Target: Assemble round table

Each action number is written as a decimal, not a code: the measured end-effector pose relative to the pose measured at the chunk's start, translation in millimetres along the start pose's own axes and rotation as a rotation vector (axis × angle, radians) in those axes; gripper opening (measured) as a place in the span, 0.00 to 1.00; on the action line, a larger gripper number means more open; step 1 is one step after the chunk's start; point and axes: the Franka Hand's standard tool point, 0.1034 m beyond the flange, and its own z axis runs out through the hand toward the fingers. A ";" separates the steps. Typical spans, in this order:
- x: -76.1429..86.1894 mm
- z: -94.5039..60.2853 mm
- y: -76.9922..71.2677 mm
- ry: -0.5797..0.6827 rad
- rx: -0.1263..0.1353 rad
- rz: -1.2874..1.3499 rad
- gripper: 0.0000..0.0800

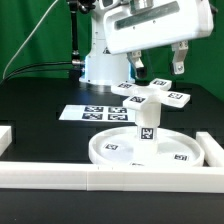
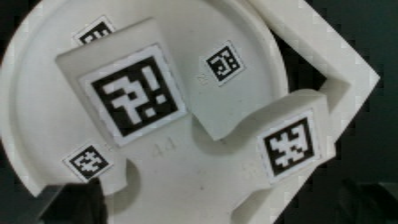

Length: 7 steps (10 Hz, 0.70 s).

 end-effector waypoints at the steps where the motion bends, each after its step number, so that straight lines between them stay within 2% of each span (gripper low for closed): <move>1: 0.1 -0.1 -0.2 0.000 0.000 -0.083 0.81; 3: 1.4 -2.9 -4.8 0.003 -0.036 -0.332 0.81; 7: 6.9 -3.4 -13.1 -0.012 -0.059 -0.762 0.81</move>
Offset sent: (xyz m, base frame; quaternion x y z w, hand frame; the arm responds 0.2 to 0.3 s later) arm 0.0097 -0.0005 0.0090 -0.0306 0.0008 -0.3112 0.9498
